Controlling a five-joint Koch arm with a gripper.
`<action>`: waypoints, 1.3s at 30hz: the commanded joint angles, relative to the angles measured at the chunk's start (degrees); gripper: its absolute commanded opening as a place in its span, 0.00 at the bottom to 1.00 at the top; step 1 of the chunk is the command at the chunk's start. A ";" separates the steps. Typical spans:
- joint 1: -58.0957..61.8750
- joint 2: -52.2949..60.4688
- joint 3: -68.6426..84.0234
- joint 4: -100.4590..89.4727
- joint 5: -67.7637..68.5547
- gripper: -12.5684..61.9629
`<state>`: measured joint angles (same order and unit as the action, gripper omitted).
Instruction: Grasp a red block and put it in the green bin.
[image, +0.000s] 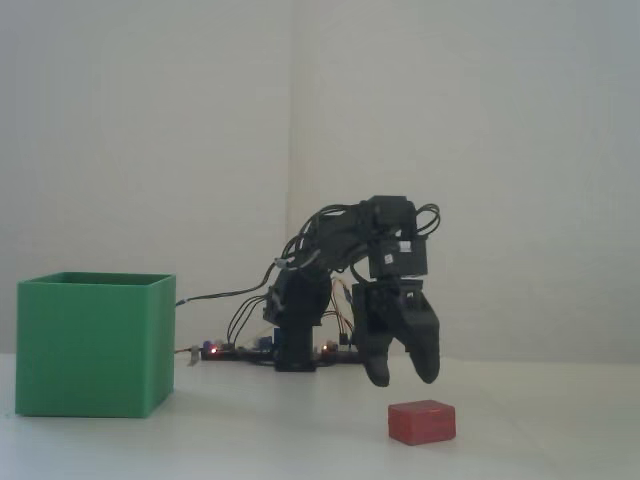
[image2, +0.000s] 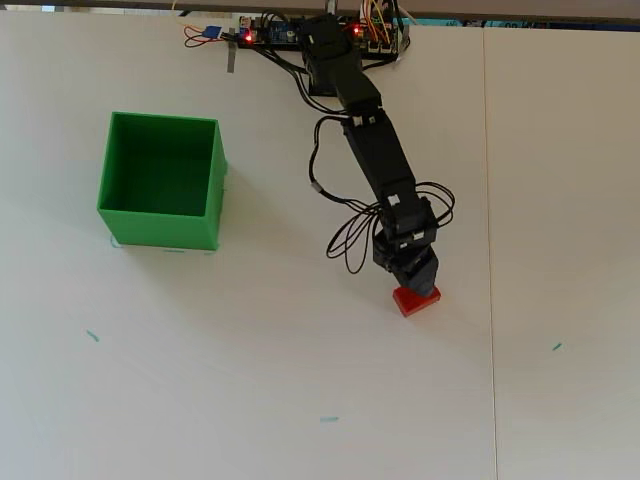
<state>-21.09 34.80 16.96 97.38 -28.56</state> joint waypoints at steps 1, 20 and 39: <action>0.70 0.62 -3.08 2.29 0.00 0.66; 1.41 -3.16 -6.68 2.20 0.18 0.66; -0.35 -7.65 -9.58 2.11 1.23 0.66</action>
<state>-20.92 26.63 10.63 97.38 -27.25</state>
